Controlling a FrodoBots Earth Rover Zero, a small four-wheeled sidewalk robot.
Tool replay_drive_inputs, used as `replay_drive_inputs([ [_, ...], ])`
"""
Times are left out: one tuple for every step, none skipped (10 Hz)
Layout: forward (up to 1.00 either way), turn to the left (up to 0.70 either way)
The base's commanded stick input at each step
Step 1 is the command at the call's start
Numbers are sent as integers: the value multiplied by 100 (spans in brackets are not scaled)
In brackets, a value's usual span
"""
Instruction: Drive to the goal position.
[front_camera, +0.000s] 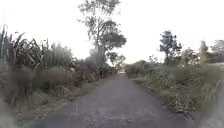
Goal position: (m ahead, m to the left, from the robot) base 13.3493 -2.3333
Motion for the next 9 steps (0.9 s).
replay_drive_inputs([
  [50,1],
  [50,1],
  [50,1],
  [50,1],
  [50,1],
  [50,1],
  [50,1],
  [50,1],
  [50,1],
])
